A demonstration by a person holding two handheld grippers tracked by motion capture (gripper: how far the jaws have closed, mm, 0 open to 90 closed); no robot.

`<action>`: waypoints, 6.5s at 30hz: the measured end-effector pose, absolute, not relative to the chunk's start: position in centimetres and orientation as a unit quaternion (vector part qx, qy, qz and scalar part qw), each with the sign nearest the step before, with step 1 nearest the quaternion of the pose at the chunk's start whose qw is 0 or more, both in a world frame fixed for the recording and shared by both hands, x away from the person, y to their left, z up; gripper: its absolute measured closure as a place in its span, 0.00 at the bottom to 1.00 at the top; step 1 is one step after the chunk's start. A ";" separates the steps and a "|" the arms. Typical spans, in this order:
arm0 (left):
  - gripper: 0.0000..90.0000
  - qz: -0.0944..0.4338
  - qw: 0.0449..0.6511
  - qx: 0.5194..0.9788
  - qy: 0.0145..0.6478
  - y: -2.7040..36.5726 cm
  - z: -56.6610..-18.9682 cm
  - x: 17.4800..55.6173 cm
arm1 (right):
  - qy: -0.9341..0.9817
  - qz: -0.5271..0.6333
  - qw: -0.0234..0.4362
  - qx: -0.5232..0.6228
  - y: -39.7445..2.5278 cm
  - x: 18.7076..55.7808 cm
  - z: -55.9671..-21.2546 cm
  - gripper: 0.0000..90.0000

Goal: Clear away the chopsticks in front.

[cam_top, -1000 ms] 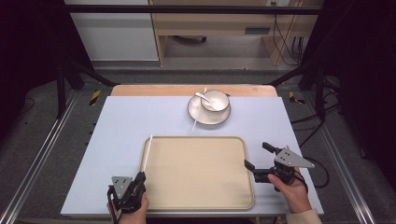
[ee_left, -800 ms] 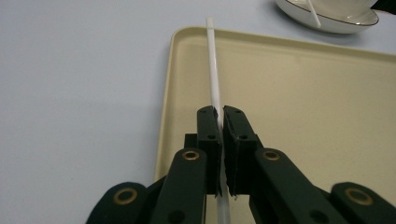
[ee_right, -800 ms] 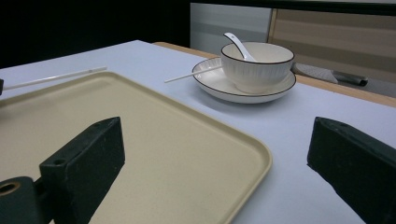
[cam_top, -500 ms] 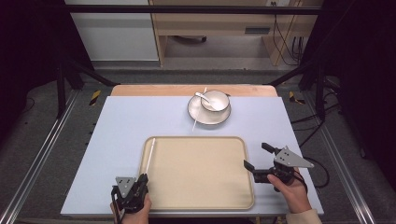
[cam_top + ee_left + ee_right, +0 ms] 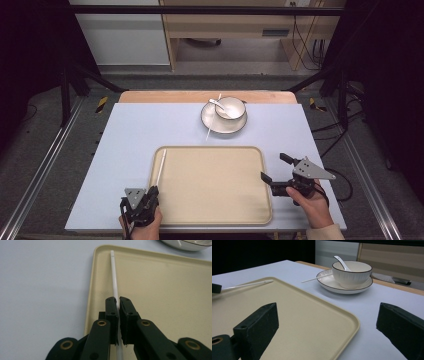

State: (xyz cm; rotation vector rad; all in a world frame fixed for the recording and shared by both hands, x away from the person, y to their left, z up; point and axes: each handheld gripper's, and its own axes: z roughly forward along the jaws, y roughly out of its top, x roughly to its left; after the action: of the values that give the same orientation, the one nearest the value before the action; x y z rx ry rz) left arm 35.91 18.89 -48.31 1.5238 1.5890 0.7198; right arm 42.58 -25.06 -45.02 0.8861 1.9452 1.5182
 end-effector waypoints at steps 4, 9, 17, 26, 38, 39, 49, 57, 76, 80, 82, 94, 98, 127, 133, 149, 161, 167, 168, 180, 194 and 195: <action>0.87 0.294 0.402 0.602 0.625 18.9 -48.2 35.9 | 0.717 0.560 0.256 0.327 -25.1 42.6 -45.0 0.05; 0.76 0.291 0.409 0.612 0.611 18.8 -47.5 36.3 | 0.717 0.559 0.257 0.328 -25.1 42.6 -45.0 0.05; 0.66 0.289 0.412 0.656 0.563 17.6 -45.8 38.6 | 0.718 0.557 0.260 0.328 -25.2 42.7 -45.1 0.05; 0.52 0.245 0.416 0.716 0.504 15.3 -44.5 43.4 | 0.720 0.550 0.261 0.332 -25.4 42.7 -45.1 0.05; 0.38 0.244 0.399 0.791 0.395 11.3 -42.8 51.0 | 0.726 0.545 0.262 0.327 -25.2 42.7 -45.2 0.05; 0.36 0.244 0.399 0.791 0.395 11.3 -42.8 51.0 | 0.726 0.545 0.262 0.327 -25.2 42.7 -45.2 0.05; 0.34 0.230 0.441 0.787 0.365 9.4 -41.2 53.6 | 0.718 0.557 0.273 0.315 -25.2 42.5 -44.9 0.05; 0.33 0.226 0.471 0.782 0.340 8.5 -40.6 56.8 | 0.713 0.562 0.275 0.318 -25.4 42.5 -44.8 0.05; 0.49 0.262 0.388 0.785 0.406 5.1 -42.4 60.4 | 0.709 0.562 0.274 0.325 -25.7 42.5 -44.7 0.06; 0.55 0.252 0.381 0.783 0.421 4.8 -43.0 61.0 | 0.708 0.563 0.275 0.326 -25.8 42.5 -44.7 0.06; 0.56 0.255 0.375 0.784 0.424 4.8 -43.1 61.2 | 0.708 0.562 0.274 0.327 -25.8 42.5 -44.7 0.06; 0.71 0.240 0.354 0.779 0.459 4.4 -44.6 63.0 | 0.707 0.561 0.273 0.333 -26.1 42.6 -44.8 0.06; 0.77 0.237 0.356 0.773 0.468 4.4 -45.2 63.4 | 0.707 0.561 0.272 0.333 -26.1 42.6 -44.8 0.06; 0.95 0.260 0.352 0.757 0.486 5.0 -45.3 63.6 | 0.708 0.560 0.272 0.334 -26.2 42.6 -44.9 0.06; 0.96 0.271 0.351 0.748 0.494 6.5 -44.5 62.8 | 0.709 0.559 0.272 0.334 -26.2 42.6 -44.9 0.06; 0.96 0.289 0.386 0.693 0.536 12.9 -42.6 57.0 | 0.712 0.560 0.270 0.327 -25.6 42.6 -44.8 0.06; 0.96 0.296 0.407 0.666 0.551 15.3 -43.4 49.7 | 0.712 0.561 0.270 0.325 -25.5 42.5 -44.8 0.06; 0.96 0.301 0.422 0.654 0.551 15.6 -43.1 47.5 | 0.712 0.561 0.269 0.325 -25.5 42.5 -44.7 0.06; 0.96 0.303 0.423 0.654 0.550 15.6 -43.1 47.1 | 0.712 0.561 0.269 0.325 -25.5 42.5 -44.7 0.06; 0.96 0.299 0.463 0.616 0.563 15.8 -43.2 41.4 | 0.712 0.563 0.268 0.324 -25.3 42.5 -44.8 0.06; 0.96 0.294 0.441 0.626 0.572 15.8 -46.3 36.9 | 0.715 0.563 0.263 0.321 -25.1 42.5 -44.8 0.06; 0.96 0.291 0.441 0.625 0.574 15.7 -46.4 36.7 | 0.715 0.562 0.264 0.321 -25.1 42.5 -44.8 0.06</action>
State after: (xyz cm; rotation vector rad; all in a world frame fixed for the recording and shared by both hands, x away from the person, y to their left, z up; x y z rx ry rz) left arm 36.72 15.72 -46.45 1.5524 1.4248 0.7212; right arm 42.46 -25.08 -44.83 0.8691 1.9339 1.5187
